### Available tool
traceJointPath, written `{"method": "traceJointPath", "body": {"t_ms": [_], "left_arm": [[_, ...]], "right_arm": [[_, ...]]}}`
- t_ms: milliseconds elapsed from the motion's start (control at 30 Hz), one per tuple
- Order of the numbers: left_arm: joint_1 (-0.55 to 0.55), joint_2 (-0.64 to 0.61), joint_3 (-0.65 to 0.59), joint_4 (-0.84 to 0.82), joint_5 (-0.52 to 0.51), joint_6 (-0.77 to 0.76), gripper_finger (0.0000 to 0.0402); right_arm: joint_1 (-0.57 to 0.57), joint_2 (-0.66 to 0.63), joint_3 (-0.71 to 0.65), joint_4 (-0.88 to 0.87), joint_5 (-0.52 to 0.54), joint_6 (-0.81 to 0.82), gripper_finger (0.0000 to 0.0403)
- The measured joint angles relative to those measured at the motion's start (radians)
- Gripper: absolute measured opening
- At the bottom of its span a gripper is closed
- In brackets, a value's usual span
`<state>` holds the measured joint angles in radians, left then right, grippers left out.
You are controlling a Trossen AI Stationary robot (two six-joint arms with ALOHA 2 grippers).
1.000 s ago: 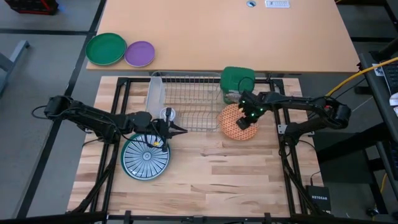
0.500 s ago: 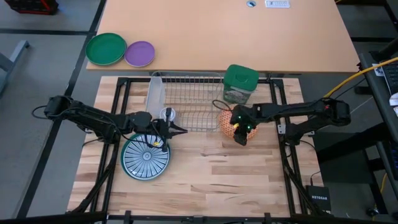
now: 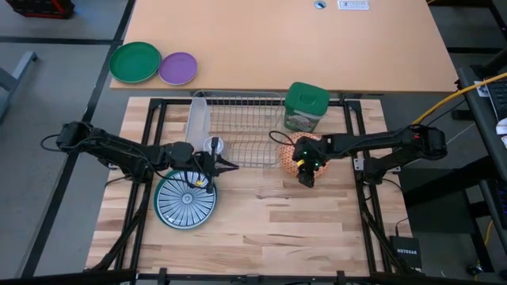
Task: Sort dishes
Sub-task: Put the orange plate in the dish rack
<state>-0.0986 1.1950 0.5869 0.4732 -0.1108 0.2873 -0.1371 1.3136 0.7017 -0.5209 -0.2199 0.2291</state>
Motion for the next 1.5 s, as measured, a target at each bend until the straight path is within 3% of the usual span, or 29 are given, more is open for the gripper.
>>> {"method": "traceJointPath", "body": {"t_ms": [133, 267, 433, 633, 867, 1233, 1500], "left_arm": [[0.0, 0.0, 0.0, 0.0, 0.0, 0.0, 0.0008], [0.0, 0.0, 0.0, 0.0, 0.0, 0.0, 0.0008], [0.0, 0.0, 0.0, 0.0, 0.0, 0.0, 0.0008], [0.0, 0.0, 0.0, -0.001, 0.0, 0.0, 0.0008], [0.001, 0.0, 0.0, -0.027, 0.0, 0.0, 0.0008], [0.001, 0.0, 0.0, -0.03, 0.0, 0.0, 0.0008], [0.001, 0.0, 0.0, -0.044, 0.0, 0.0, 0.0008]], "right_arm": [[0.0, 0.0, 0.0, 0.0, 0.004, -0.01, 0.0247], [0.001, 0.0, 0.0, 0.0, 0.064, -0.056, 0.0266], [0.005, 0.0, 0.0, -0.001, 0.092, -0.058, 0.0268], [0.089, 0.0, 0.0, 0.0, 0.11, -0.054, 0.0268], [0.162, 0.001, 0.0, -0.004, 0.309, -0.052, 0.0268], [0.213, 0.085, 0.001, -0.001, 0.32, 0.008, 0.0268], [0.25, 0.174, -0.001, -0.005, 0.594, 0.034, 0.0268]]}}
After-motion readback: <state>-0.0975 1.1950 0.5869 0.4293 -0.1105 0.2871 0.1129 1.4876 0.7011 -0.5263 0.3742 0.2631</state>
